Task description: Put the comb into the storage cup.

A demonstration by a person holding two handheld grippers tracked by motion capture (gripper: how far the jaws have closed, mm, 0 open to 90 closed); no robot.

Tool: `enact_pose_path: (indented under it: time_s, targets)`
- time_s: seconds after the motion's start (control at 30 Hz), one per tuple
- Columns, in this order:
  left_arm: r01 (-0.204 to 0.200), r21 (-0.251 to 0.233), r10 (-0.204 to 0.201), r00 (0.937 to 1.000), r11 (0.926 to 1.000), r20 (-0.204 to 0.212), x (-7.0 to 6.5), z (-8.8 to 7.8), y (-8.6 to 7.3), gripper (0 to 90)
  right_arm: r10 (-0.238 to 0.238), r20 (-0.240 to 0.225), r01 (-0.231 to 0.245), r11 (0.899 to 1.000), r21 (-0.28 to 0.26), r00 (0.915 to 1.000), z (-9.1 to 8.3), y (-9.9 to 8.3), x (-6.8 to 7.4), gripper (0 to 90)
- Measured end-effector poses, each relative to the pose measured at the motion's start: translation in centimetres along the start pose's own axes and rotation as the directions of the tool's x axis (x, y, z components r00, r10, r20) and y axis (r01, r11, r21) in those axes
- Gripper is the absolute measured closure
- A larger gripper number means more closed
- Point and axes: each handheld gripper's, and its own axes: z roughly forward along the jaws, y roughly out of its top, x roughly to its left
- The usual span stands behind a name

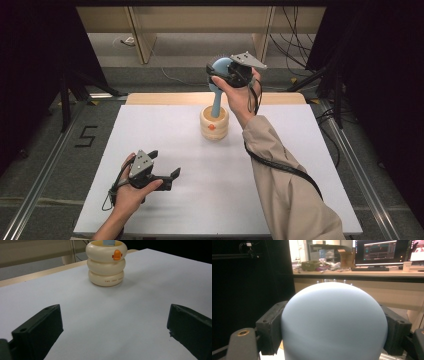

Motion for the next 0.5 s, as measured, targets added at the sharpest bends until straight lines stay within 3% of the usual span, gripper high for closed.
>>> enact_pose_path:
  time_s: [0.5]
  targets:
    - [-0.003,0.000,0.003,1.0000,1.0000,-0.001,0.02,0.00,0.01,0.0,-0.006,0.006,0.006,1.000,0.012,1.0000,0.40,-0.78,-0.09,20.9]
